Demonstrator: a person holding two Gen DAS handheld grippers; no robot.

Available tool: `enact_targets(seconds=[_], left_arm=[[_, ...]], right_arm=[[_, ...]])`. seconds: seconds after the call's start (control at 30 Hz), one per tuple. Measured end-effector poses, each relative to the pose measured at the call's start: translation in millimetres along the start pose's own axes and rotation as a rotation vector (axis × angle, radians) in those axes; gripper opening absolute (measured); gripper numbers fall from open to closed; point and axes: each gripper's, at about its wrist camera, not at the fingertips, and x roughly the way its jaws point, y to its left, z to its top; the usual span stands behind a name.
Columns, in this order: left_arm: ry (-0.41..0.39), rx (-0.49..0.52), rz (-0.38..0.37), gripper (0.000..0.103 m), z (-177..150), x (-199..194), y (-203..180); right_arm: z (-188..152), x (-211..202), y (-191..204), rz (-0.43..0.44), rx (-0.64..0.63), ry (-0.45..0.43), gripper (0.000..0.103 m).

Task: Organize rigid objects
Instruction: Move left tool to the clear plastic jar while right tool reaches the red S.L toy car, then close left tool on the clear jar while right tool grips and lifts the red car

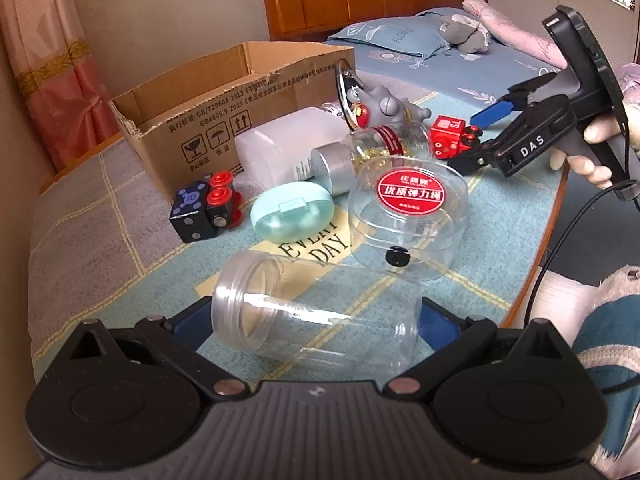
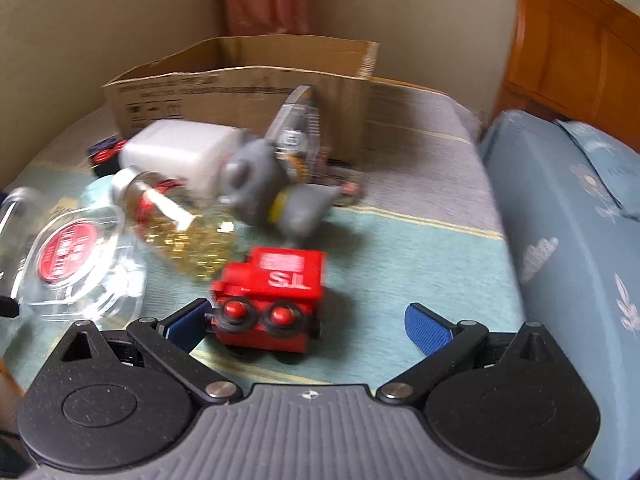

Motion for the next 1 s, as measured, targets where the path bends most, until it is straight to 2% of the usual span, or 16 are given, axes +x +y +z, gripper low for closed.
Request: enact_targets(seconds=[0.1,0.23,0.4,0.67,1.0], left_arm=[[0.001,-0.002,-0.003,0.102,0.1,1.8,1.2],[-0.003,-0.005,0.000,0.100,1.3,2.4,0.0],[-0.012,-0.004,0.004,0.100,3.7,1.9,0.2],[0.005,-0.040,-0.009,0.096,7.3,2.4,2.3],[0.018,-0.057,0.029,0.096,34.7,-13.6,1.8]], right_arm=[[-2.3,-1.8,-5.4,-0.022,0.018,0.005,0.103],[0.5,0.7,4.9,-0.037,-0.033,-0.009,0.103],[7.8,0.6,13.6,0.011,-0.068,-0.010,0.086],[9.7,-5.6,22.4,0.026,-0.123,-0.003,0.061],[12.6,-18.9,19.5,0.039,-0.163,0.008,0.061]])
